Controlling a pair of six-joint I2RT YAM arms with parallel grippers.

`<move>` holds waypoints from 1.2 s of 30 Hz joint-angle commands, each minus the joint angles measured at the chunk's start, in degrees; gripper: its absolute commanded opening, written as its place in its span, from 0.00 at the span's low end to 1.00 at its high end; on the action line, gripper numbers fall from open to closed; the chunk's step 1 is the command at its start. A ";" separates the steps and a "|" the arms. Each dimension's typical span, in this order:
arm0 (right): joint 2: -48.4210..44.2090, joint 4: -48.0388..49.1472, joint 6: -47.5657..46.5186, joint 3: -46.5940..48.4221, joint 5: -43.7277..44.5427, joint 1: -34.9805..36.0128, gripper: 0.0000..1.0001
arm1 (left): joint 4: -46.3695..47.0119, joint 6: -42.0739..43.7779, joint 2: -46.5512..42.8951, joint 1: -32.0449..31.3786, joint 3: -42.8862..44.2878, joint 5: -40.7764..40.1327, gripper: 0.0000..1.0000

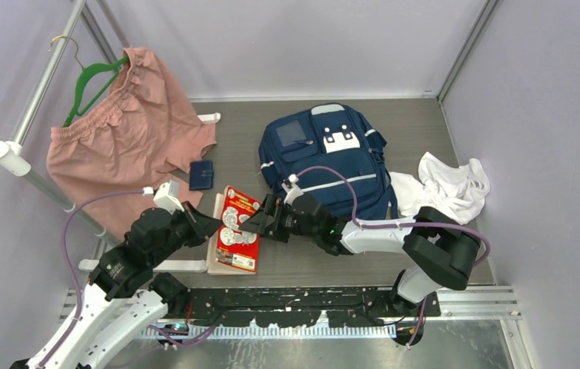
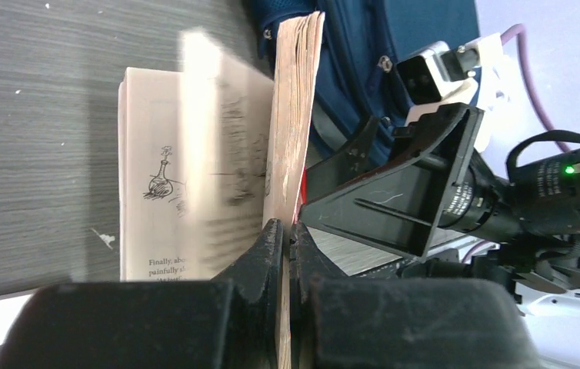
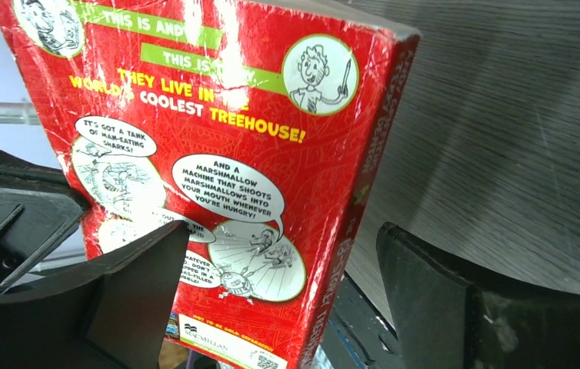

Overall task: Pack the student bag
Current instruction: Pick up the book from the center of the board.

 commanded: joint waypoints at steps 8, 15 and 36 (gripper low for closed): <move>6.99 42.11 12.10 -4.08 -6.40 -0.02 0.93 | 6.17 -1.40 -0.86 -0.09 3.47 2.06 0.00; 10.20 50.31 14.95 -4.26 -6.41 -0.03 0.46 | 4.51 -2.14 -1.09 -0.14 1.63 -0.94 0.00; -22.42 -48.28 -25.90 16.53 20.43 0.54 0.01 | 7.71 4.76 4.20 -0.10 1.70 3.95 0.85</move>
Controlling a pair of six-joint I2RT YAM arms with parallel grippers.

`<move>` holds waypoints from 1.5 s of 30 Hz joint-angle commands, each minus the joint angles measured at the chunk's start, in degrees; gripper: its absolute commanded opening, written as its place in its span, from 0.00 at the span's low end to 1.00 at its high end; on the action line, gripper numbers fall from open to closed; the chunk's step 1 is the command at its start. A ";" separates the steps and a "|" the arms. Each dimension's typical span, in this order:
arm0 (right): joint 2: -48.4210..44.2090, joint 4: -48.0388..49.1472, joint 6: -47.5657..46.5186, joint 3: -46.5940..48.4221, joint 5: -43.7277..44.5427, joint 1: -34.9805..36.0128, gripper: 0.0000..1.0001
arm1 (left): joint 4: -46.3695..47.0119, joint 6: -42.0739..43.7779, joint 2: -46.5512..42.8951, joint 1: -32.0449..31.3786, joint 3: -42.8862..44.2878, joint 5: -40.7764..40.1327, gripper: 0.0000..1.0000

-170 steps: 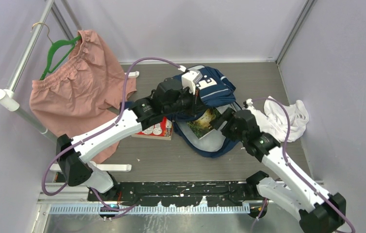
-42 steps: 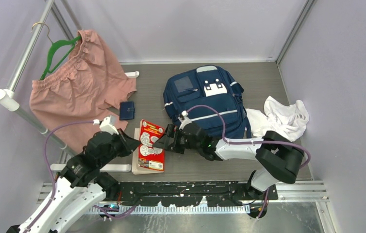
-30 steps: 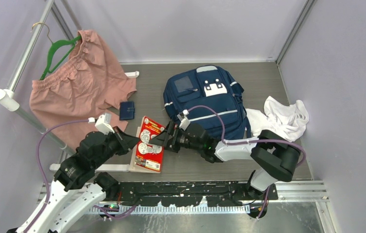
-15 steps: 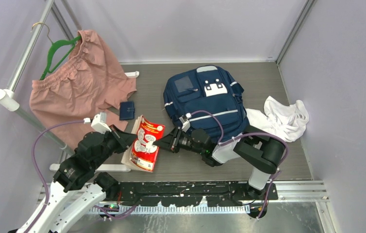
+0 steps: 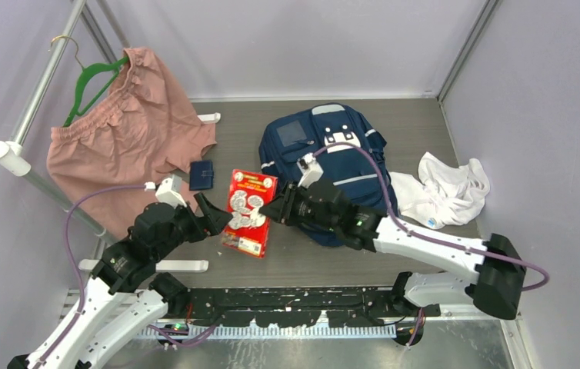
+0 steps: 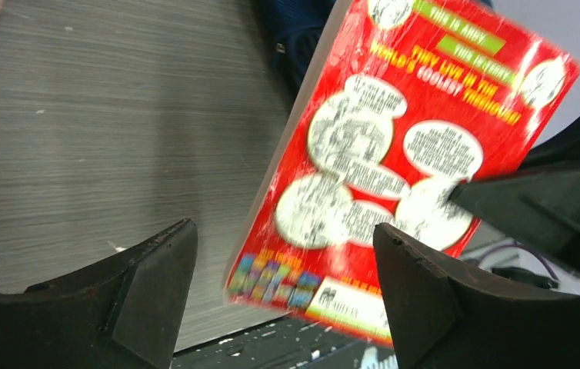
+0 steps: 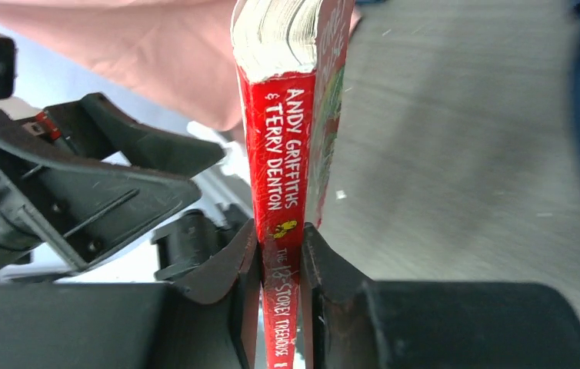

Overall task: Pack the student bag
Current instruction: Pick up the book from the center of the board.

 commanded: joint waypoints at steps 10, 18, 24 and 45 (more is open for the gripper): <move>-12.40 -38.38 -38.56 12.71 -5.68 -0.02 0.01 | 14.71 22.49 7.78 -0.24 8.22 32.70 0.82; -12.94 -48.17 -47.65 17.64 -23.54 -0.07 0.01 | 7.74 36.03 18.32 -0.22 20.72 50.82 0.85; -13.05 -48.72 -48.12 18.66 -31.76 -0.06 0.01 | 4.93 39.03 26.37 -0.20 24.31 65.48 0.87; -12.35 -38.69 -46.73 18.23 -33.85 -0.02 0.01 | 13.90 31.68 25.07 -3.32 12.50 71.83 0.81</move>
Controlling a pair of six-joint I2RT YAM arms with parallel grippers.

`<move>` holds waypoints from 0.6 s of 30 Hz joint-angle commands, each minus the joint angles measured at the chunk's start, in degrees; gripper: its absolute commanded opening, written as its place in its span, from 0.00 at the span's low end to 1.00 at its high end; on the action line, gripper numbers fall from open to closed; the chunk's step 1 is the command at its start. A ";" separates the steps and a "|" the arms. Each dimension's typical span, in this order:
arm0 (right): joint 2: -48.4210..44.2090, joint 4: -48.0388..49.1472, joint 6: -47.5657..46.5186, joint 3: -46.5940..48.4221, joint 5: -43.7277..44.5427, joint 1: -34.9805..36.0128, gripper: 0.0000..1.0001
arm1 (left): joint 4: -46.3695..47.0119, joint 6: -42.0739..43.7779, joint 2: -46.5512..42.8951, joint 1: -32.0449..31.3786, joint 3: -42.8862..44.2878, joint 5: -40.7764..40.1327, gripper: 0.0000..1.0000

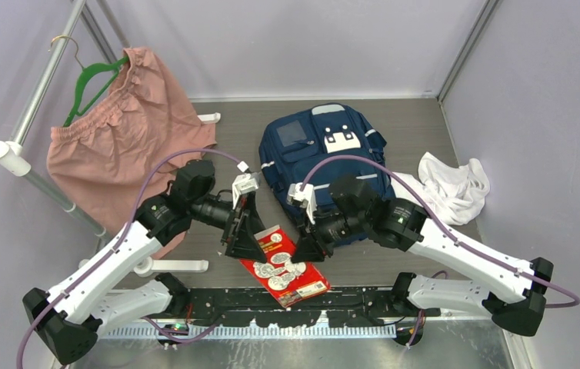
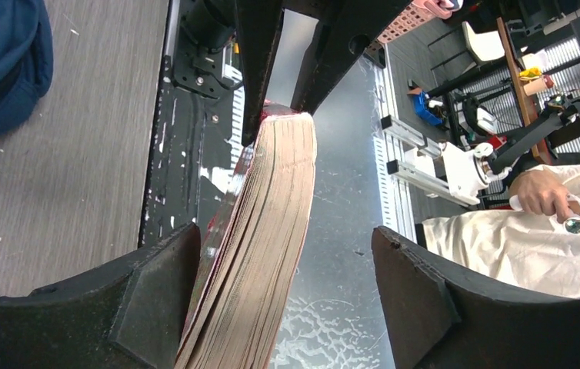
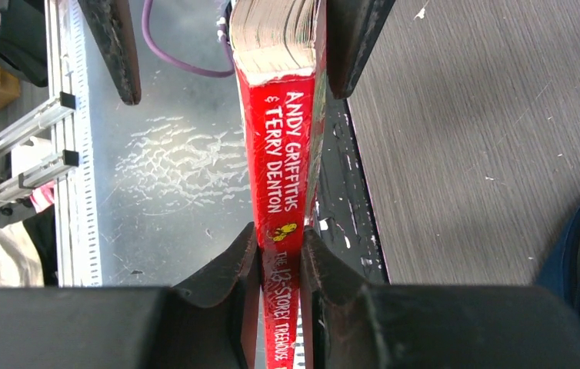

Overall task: Pack the student bag
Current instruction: Pick up the book from the center of the board.

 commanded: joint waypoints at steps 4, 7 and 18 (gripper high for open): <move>0.19 7.27 0.82 2.84 0.01 0.21 0.01 | 2.70 -1.42 -2.87 -0.24 -2.15 1.13 0.15; -0.08 7.56 2.10 2.65 2.12 0.21 0.06 | -2.31 0.00 -3.25 -0.19 -0.91 -3.97 0.00; -11.62 5.88 2.00 -2.32 36.36 0.17 1.00 | -30.76 -22.60 7.61 2.35 22.58 -41.21 0.00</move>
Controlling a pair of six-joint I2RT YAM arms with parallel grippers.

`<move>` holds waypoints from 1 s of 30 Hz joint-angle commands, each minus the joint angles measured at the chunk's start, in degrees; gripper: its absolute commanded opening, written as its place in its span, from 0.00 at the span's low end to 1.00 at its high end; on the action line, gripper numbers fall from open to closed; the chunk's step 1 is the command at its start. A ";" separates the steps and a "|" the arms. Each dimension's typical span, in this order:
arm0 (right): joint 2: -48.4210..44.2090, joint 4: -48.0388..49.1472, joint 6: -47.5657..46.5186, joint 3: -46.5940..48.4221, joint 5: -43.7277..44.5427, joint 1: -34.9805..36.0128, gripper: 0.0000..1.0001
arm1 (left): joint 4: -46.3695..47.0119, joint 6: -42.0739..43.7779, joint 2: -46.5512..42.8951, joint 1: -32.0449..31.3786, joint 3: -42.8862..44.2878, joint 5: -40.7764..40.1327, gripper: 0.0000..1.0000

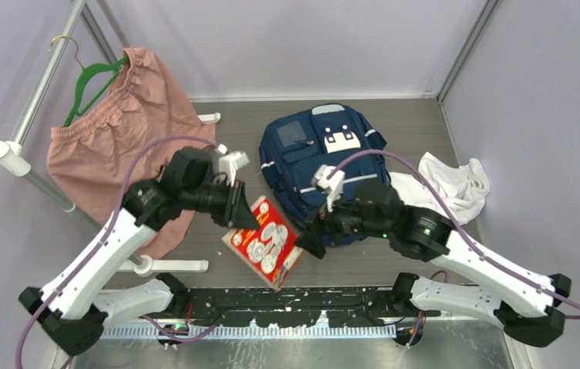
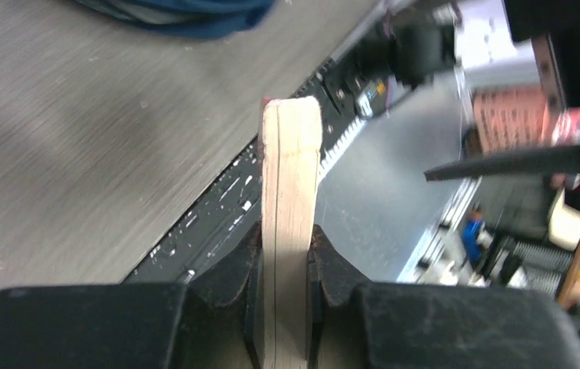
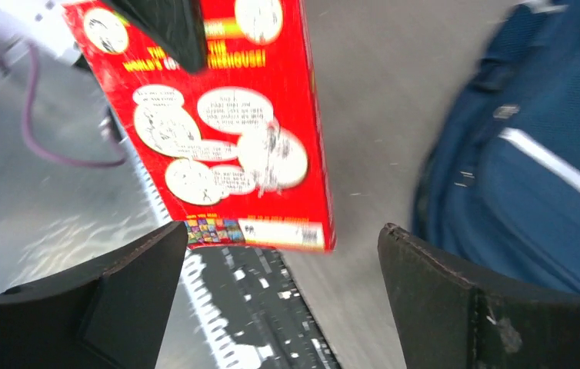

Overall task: Pack the student bag
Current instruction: Pick up the book from the center of the board.

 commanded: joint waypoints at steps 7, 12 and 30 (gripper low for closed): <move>-2.46 5.92 -0.84 -3.30 30.17 5.34 1.00 | -26.34 -42.06 13.69 1.22 24.94 -43.06 0.00; 2.17 23.00 -7.86 -10.08 52.70 22.15 1.00 | -29.95 -49.44 17.71 2.52 28.15 -40.59 0.00; 26.60 61.62 -25.84 -13.62 78.37 35.02 1.00 | -23.29 -49.41 17.32 5.15 25.71 -31.08 0.00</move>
